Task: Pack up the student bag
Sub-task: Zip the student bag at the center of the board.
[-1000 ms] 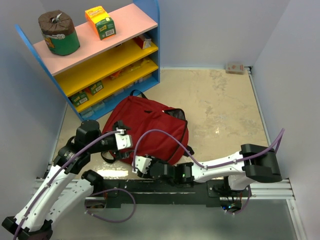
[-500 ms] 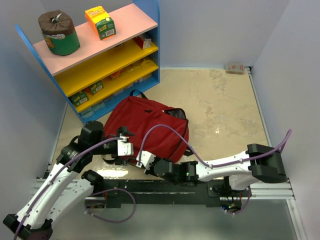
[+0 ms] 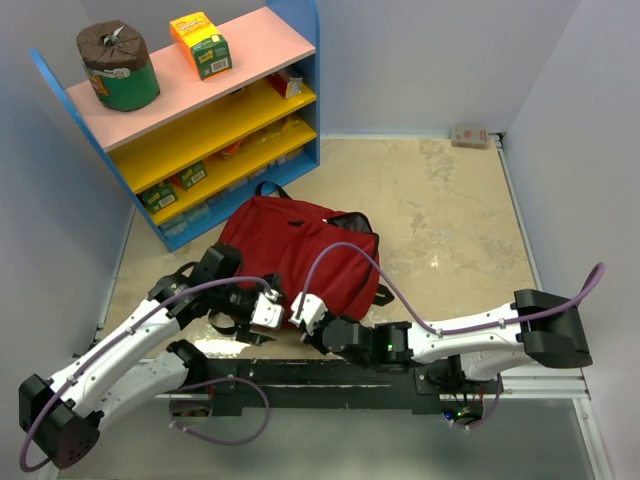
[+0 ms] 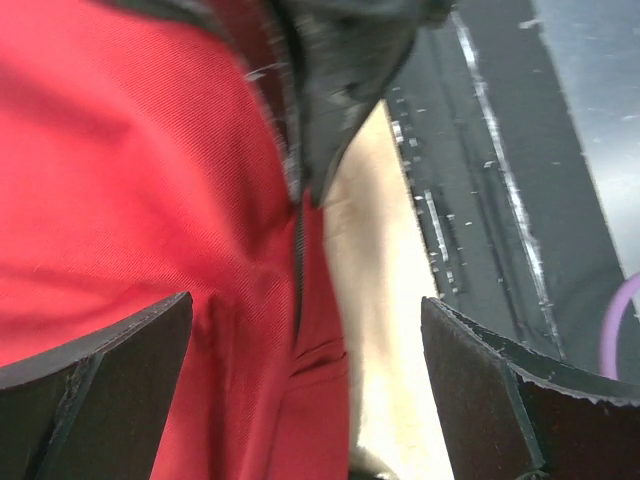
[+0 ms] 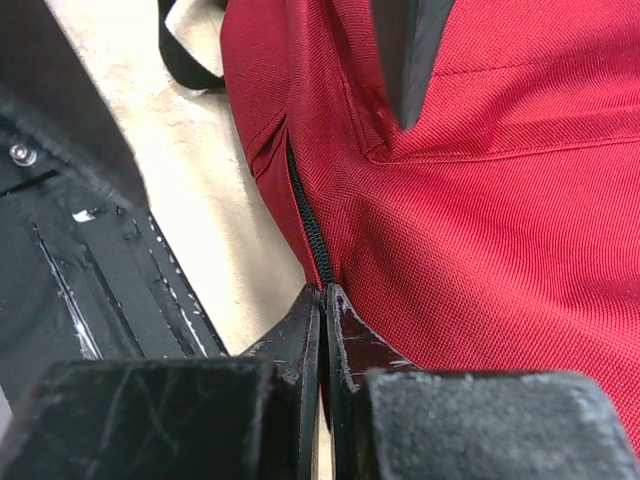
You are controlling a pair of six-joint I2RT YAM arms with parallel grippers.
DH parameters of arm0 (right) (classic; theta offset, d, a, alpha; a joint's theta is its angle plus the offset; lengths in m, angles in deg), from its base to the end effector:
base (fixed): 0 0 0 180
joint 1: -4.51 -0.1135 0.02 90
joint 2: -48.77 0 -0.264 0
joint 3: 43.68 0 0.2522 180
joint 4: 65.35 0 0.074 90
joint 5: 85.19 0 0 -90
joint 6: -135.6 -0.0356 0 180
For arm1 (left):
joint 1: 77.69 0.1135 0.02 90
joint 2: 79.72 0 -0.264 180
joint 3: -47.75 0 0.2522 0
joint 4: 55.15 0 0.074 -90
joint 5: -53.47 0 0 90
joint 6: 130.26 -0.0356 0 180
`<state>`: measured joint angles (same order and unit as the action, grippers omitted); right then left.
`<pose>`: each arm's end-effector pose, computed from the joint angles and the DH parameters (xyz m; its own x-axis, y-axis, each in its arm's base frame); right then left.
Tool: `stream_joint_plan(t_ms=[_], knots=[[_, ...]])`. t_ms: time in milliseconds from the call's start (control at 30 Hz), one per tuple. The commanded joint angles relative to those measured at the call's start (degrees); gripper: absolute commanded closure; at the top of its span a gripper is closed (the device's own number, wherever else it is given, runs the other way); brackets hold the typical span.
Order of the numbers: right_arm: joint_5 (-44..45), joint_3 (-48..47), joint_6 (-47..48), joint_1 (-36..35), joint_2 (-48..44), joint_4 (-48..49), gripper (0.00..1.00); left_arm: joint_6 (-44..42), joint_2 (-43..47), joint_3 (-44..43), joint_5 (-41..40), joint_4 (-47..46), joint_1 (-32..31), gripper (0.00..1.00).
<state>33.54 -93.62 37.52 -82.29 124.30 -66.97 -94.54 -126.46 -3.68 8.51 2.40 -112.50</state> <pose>0.0324 0.2737 0.2121 -0.1450 -0.3851 -0.9114 -0.8396 0.5352 -0.0926 0.1090 -0.1065 0.2473 0.2302 0.5387 -0.8105 0.9717 -0.1731 0.1609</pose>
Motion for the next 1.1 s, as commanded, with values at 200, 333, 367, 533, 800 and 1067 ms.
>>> stream_joint_plan(t_ms=[200, 333, 367, 533, 800, 1067], knots=[[-0.2, 1.1, -6.0, 0.0, -2.6, 4.4, 1.00, 0.7, -4.9, 1.4, 0.5, -11.2, -4.1, 0.06], [0.3, 1.6, -7.7, 0.1, -4.2, 5.0, 1.00, 3.0, -5.5, 5.0, -2.9, -17.7, -4.7, 0.20], [0.4, 1.6, -8.0, 0.0, -4.4, 5.0, 1.00, 3.1, -5.5, 5.3, -3.3, -18.2, -4.7, 0.23], [1.2, 2.6, -10.3, 0.0, -6.1, 5.6, 1.00, -1.3, -5.1, 7.8, -4.6, -16.3, -4.7, 0.45], [2.8, 3.4, -13.3, 0.1, -6.7, 6.7, 1.00, -3.8, -4.1, 9.2, -6.4, -18.5, -4.7, 0.99], [8.8, 3.8, -15.0, 0.0, -9.3, 5.9, 1.00, -6.9, -2.7, 9.8, -6.5, -15.7, -5.0, 1.00]])
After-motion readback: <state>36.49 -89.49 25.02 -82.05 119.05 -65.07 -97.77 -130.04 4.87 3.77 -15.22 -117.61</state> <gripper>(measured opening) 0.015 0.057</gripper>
